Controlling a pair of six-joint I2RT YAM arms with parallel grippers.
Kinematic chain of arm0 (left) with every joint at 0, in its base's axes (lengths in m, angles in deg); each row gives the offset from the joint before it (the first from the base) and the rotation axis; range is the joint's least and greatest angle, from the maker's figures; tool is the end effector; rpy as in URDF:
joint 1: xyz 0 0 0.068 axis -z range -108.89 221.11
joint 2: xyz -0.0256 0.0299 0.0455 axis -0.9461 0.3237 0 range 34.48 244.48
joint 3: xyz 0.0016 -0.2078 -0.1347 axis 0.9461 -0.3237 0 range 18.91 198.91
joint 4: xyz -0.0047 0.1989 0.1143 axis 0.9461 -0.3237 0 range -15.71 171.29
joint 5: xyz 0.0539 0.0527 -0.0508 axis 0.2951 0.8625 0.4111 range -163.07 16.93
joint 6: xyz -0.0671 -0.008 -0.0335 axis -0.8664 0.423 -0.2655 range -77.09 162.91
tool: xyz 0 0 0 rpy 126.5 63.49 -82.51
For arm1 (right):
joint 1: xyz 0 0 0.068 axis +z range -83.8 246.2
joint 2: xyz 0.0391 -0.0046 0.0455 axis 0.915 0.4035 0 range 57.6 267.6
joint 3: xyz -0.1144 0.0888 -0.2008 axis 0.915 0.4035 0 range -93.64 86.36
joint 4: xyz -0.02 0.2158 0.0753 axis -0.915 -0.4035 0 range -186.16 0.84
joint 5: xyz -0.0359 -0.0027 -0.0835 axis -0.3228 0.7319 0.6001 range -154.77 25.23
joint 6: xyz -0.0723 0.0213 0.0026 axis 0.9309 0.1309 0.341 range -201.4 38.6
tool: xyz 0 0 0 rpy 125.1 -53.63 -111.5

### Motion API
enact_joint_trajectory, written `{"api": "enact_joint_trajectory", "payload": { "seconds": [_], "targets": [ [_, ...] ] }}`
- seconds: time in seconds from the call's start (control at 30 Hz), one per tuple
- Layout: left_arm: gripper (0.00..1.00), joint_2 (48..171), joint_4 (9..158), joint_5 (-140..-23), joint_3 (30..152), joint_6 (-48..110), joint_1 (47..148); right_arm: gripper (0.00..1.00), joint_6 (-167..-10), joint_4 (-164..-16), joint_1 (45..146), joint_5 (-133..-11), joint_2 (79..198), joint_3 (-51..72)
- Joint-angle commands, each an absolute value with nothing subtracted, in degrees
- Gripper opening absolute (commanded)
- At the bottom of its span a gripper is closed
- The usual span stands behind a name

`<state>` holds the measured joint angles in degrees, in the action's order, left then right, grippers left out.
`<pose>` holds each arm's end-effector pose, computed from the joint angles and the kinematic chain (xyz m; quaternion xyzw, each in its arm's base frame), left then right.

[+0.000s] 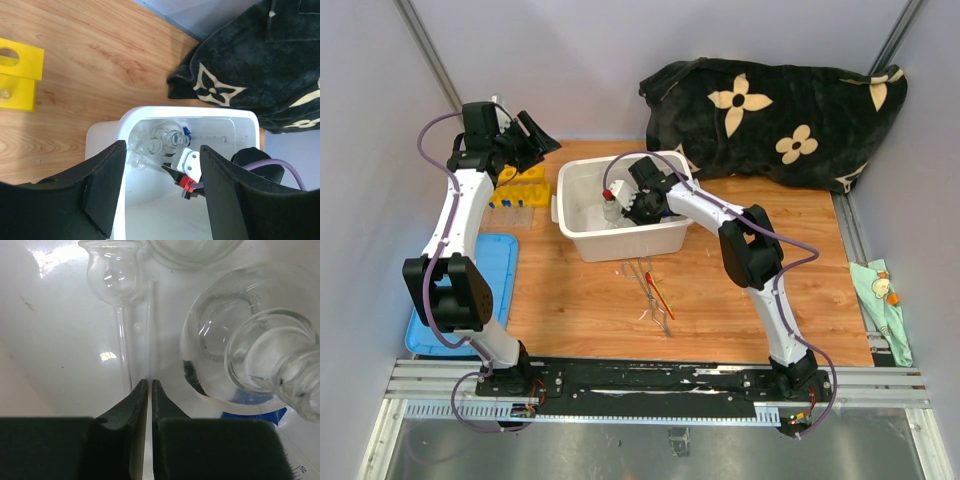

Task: Organize the chemistry lab equipment
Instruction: Place the chemistry item in the storage box.

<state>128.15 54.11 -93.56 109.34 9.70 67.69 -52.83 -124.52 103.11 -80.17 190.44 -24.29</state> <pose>0.3646 -0.0005 0.3313 -0.1845 0.8385 -0.2748 0.4327 0.3672 0.2968 0.1498 -0.5461 0.7801 0.1484 0.2668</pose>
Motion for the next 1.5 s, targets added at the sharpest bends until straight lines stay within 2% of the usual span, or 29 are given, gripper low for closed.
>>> {"api": "enact_joint_trajectory", "payload": {
  "seconds": [0.0, 0.23, 0.83, 1.2, 1.47],
  "targets": [
    [0.65, 128.2, 53.8, -93.7, 111.0, 10.6, 67.1, 0.09, -53.8, -124.7, 102.8, -80.8, 191.1, -23.4],
    [0.65, 128.0, 54.3, -93.9, 110.3, 10.4, 67.1, 0.23, -54.1, -124.6, 102.8, -80.3, 190.6, -23.7],
    [0.65, 126.9, 55.9, -95.0, 108.6, 9.3, 67.1, 0.26, -55.1, -126.5, 102.5, -81.1, 185.4, -24.1],
    [0.65, 126.8, 56.3, -95.2, 108.0, 9.2, 67.1, 0.26, -54.7, -130.5, 102.5, -78.1, 175.6, -25.8],
    [0.65, 126.9, 56.1, -94.8, 108.9, 9.5, 67.1, 0.26, -57.3, -131.2, 102.4, -69.6, 162.9, -25.5]
  ]
}}
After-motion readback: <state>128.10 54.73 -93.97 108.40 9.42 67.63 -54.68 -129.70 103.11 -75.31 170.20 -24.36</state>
